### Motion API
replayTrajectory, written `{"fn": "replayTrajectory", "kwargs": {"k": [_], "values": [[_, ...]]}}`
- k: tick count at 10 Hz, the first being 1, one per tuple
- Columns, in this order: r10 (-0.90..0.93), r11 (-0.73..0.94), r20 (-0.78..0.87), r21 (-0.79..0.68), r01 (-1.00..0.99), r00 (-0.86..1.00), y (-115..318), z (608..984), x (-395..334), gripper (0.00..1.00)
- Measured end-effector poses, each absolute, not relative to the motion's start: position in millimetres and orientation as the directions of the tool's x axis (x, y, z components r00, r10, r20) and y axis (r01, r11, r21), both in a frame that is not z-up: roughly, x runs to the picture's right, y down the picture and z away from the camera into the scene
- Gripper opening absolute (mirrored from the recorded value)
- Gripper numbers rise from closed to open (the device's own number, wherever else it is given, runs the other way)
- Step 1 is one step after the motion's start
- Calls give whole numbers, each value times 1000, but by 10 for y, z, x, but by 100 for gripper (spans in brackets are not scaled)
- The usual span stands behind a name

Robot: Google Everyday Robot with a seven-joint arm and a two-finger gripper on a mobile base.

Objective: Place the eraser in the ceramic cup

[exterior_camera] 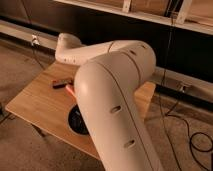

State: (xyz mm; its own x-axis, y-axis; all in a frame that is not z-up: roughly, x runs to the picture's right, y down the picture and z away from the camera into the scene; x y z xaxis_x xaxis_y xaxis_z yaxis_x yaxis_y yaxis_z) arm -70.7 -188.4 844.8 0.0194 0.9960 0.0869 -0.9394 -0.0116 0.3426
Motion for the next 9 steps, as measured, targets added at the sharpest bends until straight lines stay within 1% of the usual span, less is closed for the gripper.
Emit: {"fn": "replayTrajectory", "kwargs": {"k": [5,7,9], "values": [[994,-20,106,270,-963,9,-1917,8184,-901,80],[997,-51,63,128,-990,-43,-1823,7999,-1174,80],[998,-62,36,45,-997,-60,-1775,7872,-1359,80]]}}
